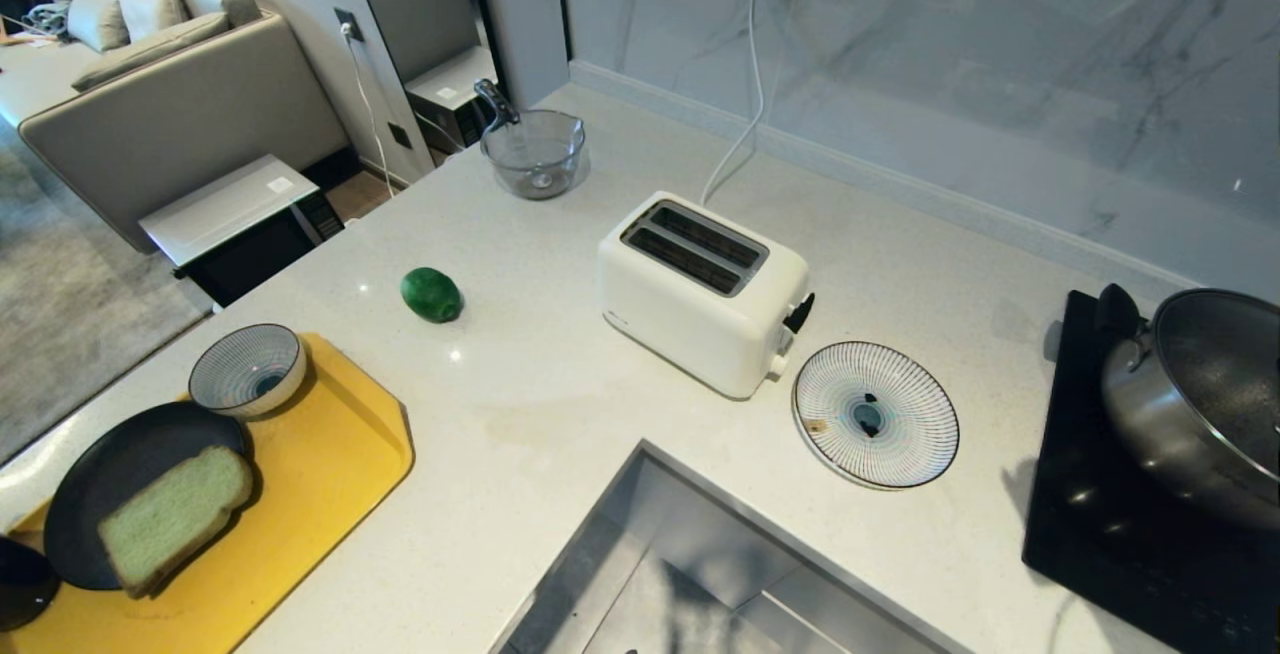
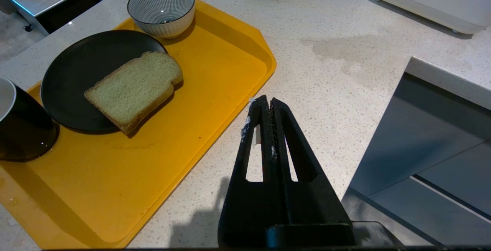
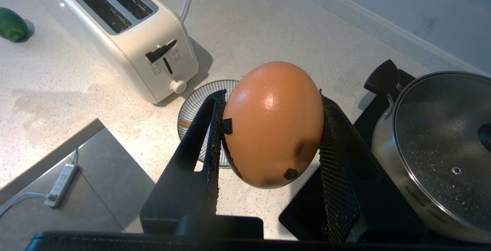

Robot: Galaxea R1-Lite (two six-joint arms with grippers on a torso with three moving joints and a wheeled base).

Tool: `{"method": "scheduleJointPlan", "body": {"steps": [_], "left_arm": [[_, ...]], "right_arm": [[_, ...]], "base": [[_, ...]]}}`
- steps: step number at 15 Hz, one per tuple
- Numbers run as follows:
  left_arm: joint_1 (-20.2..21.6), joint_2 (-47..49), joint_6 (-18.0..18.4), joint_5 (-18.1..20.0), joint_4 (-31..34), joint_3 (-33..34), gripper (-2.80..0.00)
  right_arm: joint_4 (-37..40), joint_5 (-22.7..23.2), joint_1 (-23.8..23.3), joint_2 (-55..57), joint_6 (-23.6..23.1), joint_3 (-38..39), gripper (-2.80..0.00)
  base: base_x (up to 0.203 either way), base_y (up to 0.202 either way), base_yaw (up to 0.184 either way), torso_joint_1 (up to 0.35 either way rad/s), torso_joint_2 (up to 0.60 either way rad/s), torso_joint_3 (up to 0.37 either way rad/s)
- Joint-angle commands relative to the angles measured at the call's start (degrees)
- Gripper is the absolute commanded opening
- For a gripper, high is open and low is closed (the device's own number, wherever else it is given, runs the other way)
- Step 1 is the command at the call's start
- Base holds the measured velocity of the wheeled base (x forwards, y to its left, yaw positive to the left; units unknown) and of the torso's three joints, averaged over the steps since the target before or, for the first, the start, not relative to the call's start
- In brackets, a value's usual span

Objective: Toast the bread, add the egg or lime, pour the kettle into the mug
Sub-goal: Put the egg in the bowl

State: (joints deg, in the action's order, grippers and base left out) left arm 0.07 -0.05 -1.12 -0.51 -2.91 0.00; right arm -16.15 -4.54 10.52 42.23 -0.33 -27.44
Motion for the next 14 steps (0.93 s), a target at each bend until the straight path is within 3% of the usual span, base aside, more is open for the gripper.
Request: {"method": "scheduleJointPlan", "body": {"steps": [1, 11, 14], "left_arm": [[0.01, -0.13, -0.02, -0.02, -0.07, 0.97, -2.8], [0.01, -0.13, -0.02, -0.02, -0.02, 0.97, -2.8], [0.01, -0.13, 0.49, -0.02, 0.01, 0.97, -2.8]], "right_arm": [[-0.19, -0.03, 0.03, -0.04, -0.02, -0.33, -2.8], [-0.2, 0.06, 0.03, 0.0, -0.02, -0.68, -2.8], [-0.2, 0.14, 0.03, 0.02, -0.02, -0.68, -2.8]], "base": [[0.0, 0.0, 0.0, 0.0, 0.0, 0.0], [0.0, 0.0, 0.0, 0.0, 0.0, 0.0], [0.001, -0.005, 0.126, 0.001, 0.0, 0.002]]}}
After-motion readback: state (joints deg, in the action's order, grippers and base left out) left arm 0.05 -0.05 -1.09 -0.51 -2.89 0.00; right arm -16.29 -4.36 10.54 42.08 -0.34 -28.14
